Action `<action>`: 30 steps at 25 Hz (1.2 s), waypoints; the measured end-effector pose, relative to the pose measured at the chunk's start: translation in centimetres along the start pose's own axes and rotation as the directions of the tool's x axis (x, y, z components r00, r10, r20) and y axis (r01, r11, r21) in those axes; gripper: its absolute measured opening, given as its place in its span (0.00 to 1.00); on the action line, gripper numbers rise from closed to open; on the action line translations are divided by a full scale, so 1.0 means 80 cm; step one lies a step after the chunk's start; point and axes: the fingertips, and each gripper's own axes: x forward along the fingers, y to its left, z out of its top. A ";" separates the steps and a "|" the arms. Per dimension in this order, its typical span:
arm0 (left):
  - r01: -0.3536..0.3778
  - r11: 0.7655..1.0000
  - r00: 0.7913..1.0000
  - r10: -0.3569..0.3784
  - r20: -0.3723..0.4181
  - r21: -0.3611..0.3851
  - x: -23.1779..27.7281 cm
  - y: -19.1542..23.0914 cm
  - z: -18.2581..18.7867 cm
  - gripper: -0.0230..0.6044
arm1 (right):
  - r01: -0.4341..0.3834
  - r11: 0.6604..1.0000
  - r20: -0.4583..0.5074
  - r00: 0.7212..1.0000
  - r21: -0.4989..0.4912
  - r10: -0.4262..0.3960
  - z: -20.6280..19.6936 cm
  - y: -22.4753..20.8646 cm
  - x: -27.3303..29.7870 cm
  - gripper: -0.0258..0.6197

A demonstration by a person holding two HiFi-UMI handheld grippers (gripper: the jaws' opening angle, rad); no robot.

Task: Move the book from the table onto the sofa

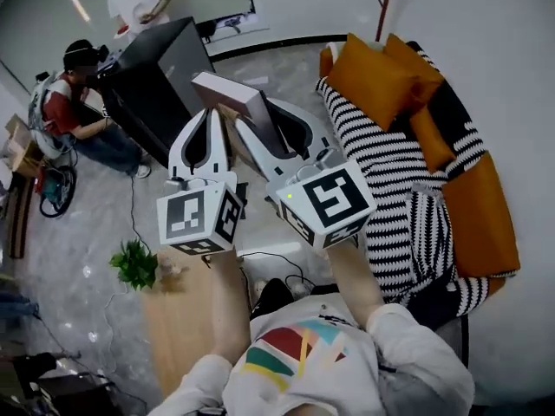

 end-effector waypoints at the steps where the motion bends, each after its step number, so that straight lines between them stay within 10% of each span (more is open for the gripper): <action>1: 0.048 0.999 0.999 -0.048 -0.014 -0.012 0.015 -0.023 -0.009 0.05 | 0.056 0.998 -0.002 0.998 0.003 -0.056 -0.003 -0.025 -0.016 0.28; 13: 0.339 0.920 0.932 -0.357 -0.065 -0.195 0.152 -0.124 -0.113 0.05 | 0.429 0.903 -0.124 0.896 0.000 -0.426 -0.083 -0.196 -0.086 0.28; 30: 0.464 0.838 0.841 -0.519 -0.156 -0.288 0.367 -0.119 -0.245 0.05 | 0.666 0.716 -0.152 0.746 0.208 -0.649 -0.192 -0.410 -0.078 0.28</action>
